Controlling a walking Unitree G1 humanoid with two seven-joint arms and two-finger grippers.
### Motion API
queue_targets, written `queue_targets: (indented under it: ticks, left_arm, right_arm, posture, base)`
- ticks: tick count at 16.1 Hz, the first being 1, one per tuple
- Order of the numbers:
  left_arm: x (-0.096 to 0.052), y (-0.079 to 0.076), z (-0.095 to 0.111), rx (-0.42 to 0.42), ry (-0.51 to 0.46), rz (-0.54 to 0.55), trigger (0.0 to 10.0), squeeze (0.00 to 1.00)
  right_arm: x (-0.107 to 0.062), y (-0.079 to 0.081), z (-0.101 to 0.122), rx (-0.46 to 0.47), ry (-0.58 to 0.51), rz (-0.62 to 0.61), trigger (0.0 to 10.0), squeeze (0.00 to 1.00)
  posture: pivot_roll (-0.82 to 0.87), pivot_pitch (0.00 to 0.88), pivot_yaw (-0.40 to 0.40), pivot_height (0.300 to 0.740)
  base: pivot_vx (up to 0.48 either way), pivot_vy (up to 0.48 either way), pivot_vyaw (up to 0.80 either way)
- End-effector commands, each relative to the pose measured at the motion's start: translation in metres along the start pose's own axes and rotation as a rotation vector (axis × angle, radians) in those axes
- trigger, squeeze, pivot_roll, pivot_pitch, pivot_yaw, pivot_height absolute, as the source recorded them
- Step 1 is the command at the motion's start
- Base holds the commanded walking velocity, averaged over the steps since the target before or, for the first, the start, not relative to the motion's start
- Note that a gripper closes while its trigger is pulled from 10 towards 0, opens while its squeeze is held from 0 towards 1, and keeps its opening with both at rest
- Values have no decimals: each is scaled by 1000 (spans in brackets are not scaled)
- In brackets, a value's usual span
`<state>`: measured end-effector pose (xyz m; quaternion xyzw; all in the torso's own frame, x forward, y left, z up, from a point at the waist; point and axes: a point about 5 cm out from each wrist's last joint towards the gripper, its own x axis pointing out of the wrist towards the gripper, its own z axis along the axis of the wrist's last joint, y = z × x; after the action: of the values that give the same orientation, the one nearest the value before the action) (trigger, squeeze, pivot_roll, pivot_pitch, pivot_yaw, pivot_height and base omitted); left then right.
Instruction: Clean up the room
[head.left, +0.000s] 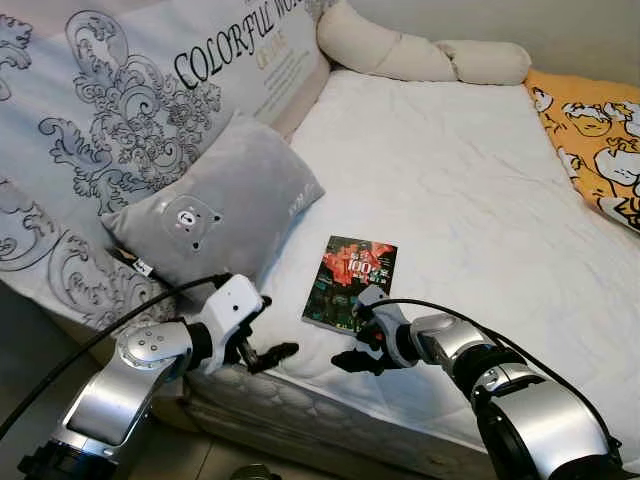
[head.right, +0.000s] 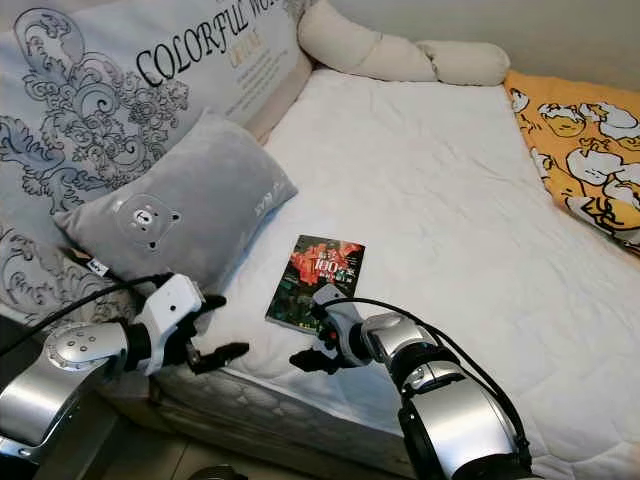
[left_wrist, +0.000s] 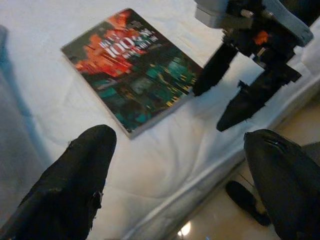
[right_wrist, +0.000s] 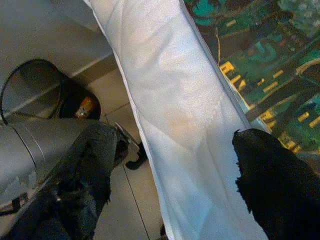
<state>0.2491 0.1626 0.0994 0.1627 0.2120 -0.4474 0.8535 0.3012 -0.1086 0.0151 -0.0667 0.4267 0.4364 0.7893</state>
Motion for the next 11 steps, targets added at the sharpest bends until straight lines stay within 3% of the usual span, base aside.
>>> queue_targets:
  ticks: [1, 6, 11]
  left_arm:
    - [-1, -1, -1, 2, 17, -31, 10000, 0]
    - [1, -1, -2, 7, 25, -44, 10000, 0]
    - [1, 1, -1, 8, 21, -47, 10000, 0]
  right_arm:
    - [-2, -2, 1, -9, 2, -3, 10000, 1000]
    - [-7, -12, 1, -52, -21, -115, 10000, 1000]
    - [-7, -4, 13, 28, -102, 25, 10000, 1000]
  posture:
    - [156, 0, 18, 740]
    - [143, 0, 30, 740]
    - [133, 0, 33, 740]
  base:
    - [0, 0, 0]
    - [0, 0, 0]
    - [0, 0, 0]
